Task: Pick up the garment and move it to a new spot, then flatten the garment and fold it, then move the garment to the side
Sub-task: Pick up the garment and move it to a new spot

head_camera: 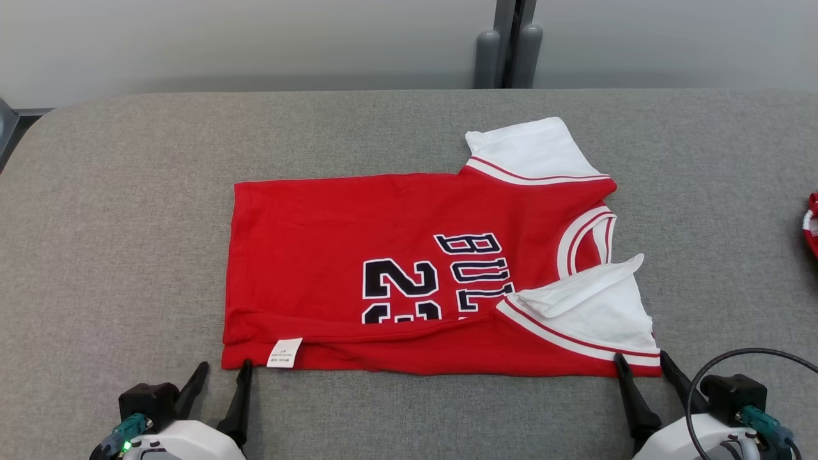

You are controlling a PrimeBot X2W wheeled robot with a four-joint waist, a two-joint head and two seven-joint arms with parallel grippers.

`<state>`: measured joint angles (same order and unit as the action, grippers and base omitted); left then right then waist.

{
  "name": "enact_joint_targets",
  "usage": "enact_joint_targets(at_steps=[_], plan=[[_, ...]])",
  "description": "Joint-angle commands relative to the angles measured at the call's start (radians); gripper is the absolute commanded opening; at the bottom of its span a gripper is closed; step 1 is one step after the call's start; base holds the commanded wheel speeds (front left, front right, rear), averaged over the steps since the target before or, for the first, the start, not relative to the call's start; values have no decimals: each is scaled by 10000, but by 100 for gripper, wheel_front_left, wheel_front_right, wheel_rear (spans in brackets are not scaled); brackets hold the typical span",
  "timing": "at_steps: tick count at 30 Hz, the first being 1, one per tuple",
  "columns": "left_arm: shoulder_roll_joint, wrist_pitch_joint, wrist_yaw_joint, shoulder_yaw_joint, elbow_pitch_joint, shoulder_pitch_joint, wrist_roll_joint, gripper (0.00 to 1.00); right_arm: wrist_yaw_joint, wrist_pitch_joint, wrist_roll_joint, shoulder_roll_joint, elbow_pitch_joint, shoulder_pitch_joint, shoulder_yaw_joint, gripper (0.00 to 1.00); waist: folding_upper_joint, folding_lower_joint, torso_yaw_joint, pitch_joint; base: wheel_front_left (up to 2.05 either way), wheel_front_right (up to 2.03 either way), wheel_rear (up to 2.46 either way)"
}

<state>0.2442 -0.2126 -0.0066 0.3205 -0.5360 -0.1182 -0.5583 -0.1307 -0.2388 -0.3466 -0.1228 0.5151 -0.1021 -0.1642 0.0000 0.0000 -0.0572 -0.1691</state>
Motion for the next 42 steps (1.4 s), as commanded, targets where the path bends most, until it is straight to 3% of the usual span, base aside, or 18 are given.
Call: enact_joint_targets(at_steps=[1,11,12,13,14,15,16,24,31,42], plan=[[93,-71,-75,-37,-84,-189,-61,100,-3,-102,-101,-80,100,-167,-25,100,0,0,19,-3,0,0,0],[77,280,-541,185,-761,-683,-259,100,-1,38,-429,-263,963,-630,-474,100,0,0,41,-172,0,0,0],[104,398,-624,242,-855,-755,-272,91,-1,281,-444,-283,1142,-685,-554,100,0,0,48,-194,0,0,0],[100,505,-713,299,-933,-811,-333,49,-1,354,-426,-297,1214,-744,-594,49,0,0,55,-221,0,0,0],[120,698,-802,403,-1047,-878,-348,8,0,549,-455,-277,1319,-784,-620,38,0,0,62,-241,0,0,0],[136,798,-869,464,-1108,-922,-378,0,0,842,-430,-288,1461,-794,-671,23,0,0,72,-258,0,0,0],[120,852,-920,471,-1125,-937,-475,0,0,974,-390,-275,1497,-812,-719,0,0,0,81,-265,0,0,0],[416,1163,-1042,668,-1036,-1062,-542,0,25,1438,-343,-313,1060,-764,-615,0,0,0,110,-239,0,0,0],[803,1255,-981,721,-232,-882,-449,0,19,1753,-325,-384,-193,-310,-219,0,0,0,70,-220,0,0,0],[1390,2064,-138,564,1900,623,-713,0,0,3174,2,-9,-2986,1945,1118,0,0,0,59,-74,0,0,0]])
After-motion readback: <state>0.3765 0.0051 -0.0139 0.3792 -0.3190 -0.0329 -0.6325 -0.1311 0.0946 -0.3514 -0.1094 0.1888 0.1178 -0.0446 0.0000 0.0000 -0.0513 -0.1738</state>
